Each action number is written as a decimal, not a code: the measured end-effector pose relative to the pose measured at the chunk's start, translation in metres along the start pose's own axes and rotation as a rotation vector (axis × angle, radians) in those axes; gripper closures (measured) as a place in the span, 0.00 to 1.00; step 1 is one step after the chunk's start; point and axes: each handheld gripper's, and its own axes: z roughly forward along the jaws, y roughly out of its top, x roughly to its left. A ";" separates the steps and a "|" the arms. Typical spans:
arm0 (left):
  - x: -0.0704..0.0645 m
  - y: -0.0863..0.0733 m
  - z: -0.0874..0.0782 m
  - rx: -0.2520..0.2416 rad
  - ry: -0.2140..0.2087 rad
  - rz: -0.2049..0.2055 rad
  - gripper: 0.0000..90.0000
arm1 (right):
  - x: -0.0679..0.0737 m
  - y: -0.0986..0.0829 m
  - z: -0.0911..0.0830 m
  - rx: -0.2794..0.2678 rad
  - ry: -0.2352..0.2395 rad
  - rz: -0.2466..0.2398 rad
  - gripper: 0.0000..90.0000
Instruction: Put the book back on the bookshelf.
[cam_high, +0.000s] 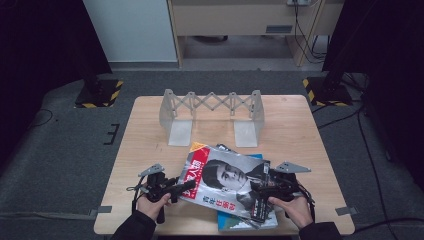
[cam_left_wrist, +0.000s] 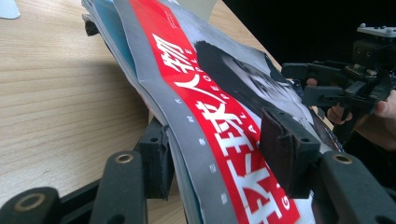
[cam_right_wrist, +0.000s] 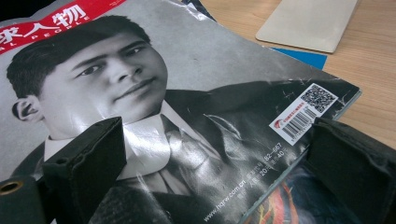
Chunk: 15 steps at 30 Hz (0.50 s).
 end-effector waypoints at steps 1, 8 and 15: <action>0.001 0.000 0.001 -0.001 -0.011 -0.013 0.54 | 0.000 0.000 0.000 0.001 0.000 0.000 0.05; 0.001 0.003 0.002 -0.013 -0.074 -0.016 0.58 | -0.001 0.000 0.000 -0.003 -0.002 0.003 0.04; -0.009 0.005 0.011 0.032 -0.123 -0.052 0.64 | -0.003 0.000 0.000 -0.008 -0.001 0.020 0.04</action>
